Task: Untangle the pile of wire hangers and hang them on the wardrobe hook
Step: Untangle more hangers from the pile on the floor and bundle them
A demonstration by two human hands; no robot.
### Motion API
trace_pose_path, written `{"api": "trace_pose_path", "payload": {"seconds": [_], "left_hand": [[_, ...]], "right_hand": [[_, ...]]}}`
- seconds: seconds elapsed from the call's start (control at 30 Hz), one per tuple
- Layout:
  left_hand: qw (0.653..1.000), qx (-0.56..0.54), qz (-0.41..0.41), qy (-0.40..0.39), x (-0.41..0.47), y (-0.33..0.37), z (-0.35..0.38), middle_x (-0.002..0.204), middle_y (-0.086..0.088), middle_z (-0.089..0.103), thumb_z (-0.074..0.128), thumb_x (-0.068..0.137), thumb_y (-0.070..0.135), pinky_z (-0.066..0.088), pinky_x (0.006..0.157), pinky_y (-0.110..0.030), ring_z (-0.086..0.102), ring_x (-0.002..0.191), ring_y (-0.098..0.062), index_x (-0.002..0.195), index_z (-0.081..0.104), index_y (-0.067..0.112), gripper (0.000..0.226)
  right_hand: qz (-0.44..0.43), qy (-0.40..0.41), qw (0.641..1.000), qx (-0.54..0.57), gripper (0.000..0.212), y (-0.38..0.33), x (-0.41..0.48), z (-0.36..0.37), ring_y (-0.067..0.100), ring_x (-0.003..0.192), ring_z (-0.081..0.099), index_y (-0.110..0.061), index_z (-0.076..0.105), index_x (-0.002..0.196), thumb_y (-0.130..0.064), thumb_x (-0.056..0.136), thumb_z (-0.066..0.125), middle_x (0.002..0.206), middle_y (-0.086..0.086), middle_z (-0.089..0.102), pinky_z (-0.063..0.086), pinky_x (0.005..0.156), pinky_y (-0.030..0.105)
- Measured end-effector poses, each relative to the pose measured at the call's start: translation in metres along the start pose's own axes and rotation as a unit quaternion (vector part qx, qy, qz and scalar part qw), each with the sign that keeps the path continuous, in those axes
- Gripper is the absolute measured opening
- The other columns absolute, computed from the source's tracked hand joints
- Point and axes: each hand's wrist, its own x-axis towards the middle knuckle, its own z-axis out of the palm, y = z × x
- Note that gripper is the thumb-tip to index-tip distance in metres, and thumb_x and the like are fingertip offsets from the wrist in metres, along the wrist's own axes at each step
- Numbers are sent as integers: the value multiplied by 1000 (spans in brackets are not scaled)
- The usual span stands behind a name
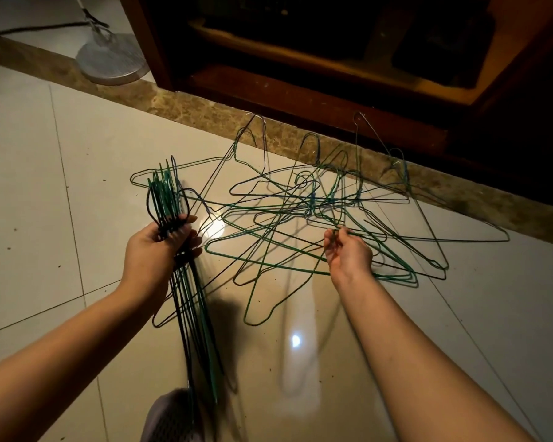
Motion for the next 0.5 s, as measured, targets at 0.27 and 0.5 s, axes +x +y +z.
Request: {"api": "trace_pose_path", "payload": {"seconds": [0.27, 0.5], "left_hand": [[1000, 1, 3, -3, -2, 2, 7, 87, -8, 61, 48, 94, 5, 53, 80, -36, 61, 84, -21, 93, 64, 14, 18], [998, -8, 62, -2, -8, 26, 19, 83, -3, 59, 47, 94, 7, 56, 64, -23, 59, 75, -15, 89, 61, 18, 19]], "right_hand": [[-62, -11, 998, -19, 20, -17, -9, -1, 10, 55, 57, -11, 53, 80, -4, 96, 44, 70, 7, 57, 47, 47, 16], [-199, -65, 964, -161, 21, -18, -38, 17, 5, 52, 60, -15, 55, 77, -7, 95, 48, 69, 3, 60, 49, 50, 15]]}}
